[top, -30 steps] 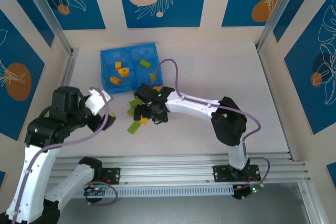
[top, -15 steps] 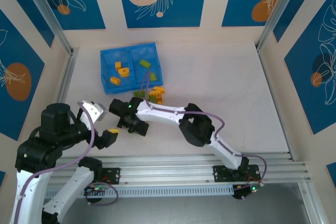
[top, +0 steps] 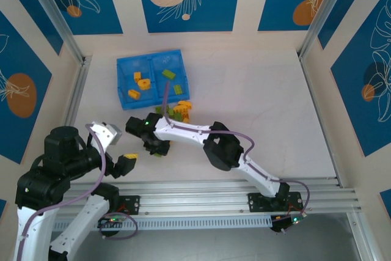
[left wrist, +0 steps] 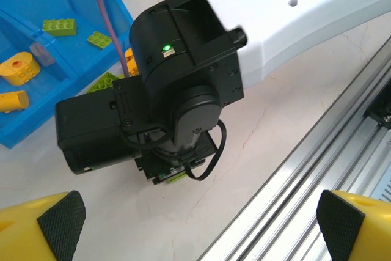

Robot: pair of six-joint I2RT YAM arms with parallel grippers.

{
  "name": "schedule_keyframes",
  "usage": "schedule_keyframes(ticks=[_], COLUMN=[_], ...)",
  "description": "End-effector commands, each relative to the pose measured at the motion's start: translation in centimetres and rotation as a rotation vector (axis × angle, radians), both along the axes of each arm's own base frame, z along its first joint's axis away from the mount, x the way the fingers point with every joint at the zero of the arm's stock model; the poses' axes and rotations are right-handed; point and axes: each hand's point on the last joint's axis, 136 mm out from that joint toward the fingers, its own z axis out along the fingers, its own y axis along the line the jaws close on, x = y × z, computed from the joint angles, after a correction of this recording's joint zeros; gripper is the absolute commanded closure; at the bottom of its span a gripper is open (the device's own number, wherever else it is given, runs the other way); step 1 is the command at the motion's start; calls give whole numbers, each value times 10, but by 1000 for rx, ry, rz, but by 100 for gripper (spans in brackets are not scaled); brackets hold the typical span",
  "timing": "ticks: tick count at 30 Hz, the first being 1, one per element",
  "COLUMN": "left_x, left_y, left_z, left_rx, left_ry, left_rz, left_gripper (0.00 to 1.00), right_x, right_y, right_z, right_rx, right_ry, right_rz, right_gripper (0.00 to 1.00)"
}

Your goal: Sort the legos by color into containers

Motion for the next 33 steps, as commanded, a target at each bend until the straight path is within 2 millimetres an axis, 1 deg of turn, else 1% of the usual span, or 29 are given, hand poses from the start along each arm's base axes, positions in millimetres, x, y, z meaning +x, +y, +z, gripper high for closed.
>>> schedule_keyframes(ticks=[1, 4, 5, 7, 10, 12, 14, 16, 19, 20, 22, 24, 25, 27, 30, 33], left_x=[1, 9, 14, 26, 48, 60, 71, 74, 73, 72, 72, 72, 72, 74, 77, 81], left_y=[-4, -2, 1, 8, 18, 20, 29, 37, 41, 42, 42, 41, 41, 39, 37, 36], left_z=[6, 10, 12, 15, 12, 5, -1, -7, -20, -23, -27, -31, -33, -38, -47, -59], left_rx=[-38, -51, -55, -72, -106, -137, -173, -196, -200, -204, -220, -233, -241, -249, -243, -214], left_ry=[-15, -24, -26, -17, 30, 81, 154, 229, 324, 342, 369, 389, 403, 432, 478, 520], left_rz=[-4, 37, 70, 162, 301, 375, 507, 615, 688, 707, 730, 748, 759, 769, 789, 803], left_gripper=[0, 0, 0, 0, 0, 0, 0, 0, 0, 0, 0, 0, 0, 0, 0, 0], right_x=[16, 31, 37, 56, 93, 120, 149, 176, 214, 224, 246, 261, 269, 280, 293, 298], right_y=[-13, -18, -19, -24, -28, -31, -35, -37, -39, -38, -28, -14, -8, 0, 0, -7], right_z=[63, 112, 126, 152, 181, 189, 187, 182, 164, 159, 148, 136, 135, 132, 132, 145], right_rx=[46, 99, 109, 116, 139, 166, 201, 229, 230, 235, 265, 316, 346, 388, 412, 445], right_ry=[-118, -243, -289, -387, -486, -508, -498, -485, -475, -479, -507, -532, -550, -575, -605, -613], right_rz=[56, 151, 187, 268, 354, 381, 383, 375, 352, 354, 376, 405, 410, 411, 387, 349], right_gripper=[77, 77, 77, 77, 77, 77, 78, 78, 78, 78, 78, 78, 78, 73, 63, 51])
